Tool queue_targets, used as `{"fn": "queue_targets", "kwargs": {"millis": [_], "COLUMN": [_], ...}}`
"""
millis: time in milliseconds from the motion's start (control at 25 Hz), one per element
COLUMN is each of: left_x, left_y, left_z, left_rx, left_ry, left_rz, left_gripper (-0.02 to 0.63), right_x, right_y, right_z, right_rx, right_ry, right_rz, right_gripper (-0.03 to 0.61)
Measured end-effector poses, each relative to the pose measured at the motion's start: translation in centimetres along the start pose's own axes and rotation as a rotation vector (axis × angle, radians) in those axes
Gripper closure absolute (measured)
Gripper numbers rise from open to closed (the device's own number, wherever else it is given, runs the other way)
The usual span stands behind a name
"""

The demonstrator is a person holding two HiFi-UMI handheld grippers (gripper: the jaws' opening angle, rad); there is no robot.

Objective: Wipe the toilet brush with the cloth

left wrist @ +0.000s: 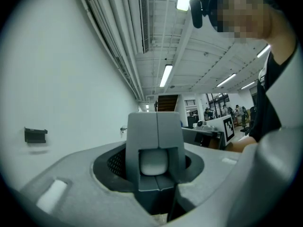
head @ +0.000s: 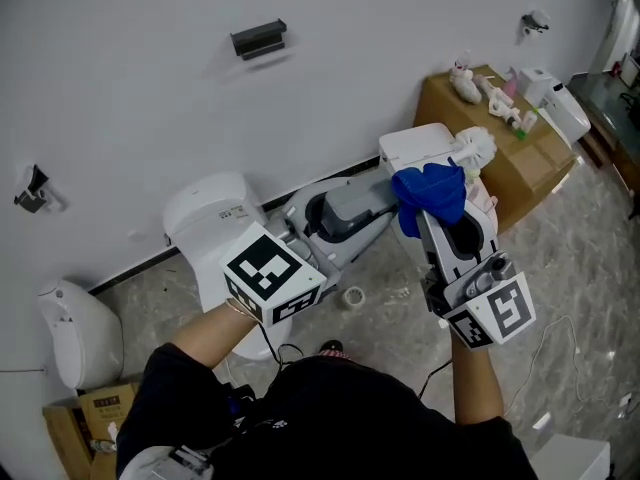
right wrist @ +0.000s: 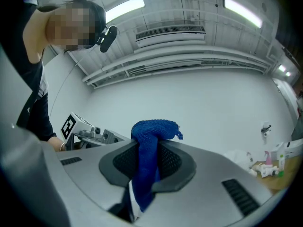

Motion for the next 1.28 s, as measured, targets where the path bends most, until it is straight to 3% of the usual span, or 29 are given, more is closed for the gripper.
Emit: {"fn": "queue_targets", "kwargs": {"millis": [440, 840, 1120, 1280], "left_x": [-1.9, -2.5, -2.7, -2.9], "left_y": [0.3, 0.8, 0.9, 1.2], "left_z": [0.9, 1.3, 1.3, 1.5], "left_rx": [-0.04, -0.059, -0.058, -0.043], "left_ry": [0.034, 0.06, 0.063, 0.021], "left_rz": [-0.046, -0.038, -0.026, -0.011], "left_gripper": [0.436, 0.436, 0.436, 0.436], "right_x": [0.6, 1.2, 1.1, 1.1], "right_y": [0.5, 0.5, 0.6, 0.5], "right_z": [0.8, 1.1, 1.0, 1.1], "right_rx": [-0.018, -0.032, -0.027, -0.038], "right_ry": [0.014, 0.028, 0.037, 0.042], "right_rz": [0.002, -0.008, -0.013, -0.021], "right_gripper": [0.502, 0.502, 0.501, 0.502]}}
Point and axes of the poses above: the fingertips, and each gripper's own axes: y backward along the fingers, x to its left, z out of its top, the point moved 4 cm from there along y, backward along the fingers, and after that the axes turned 2 degrees about y, right-handed, at the moved point
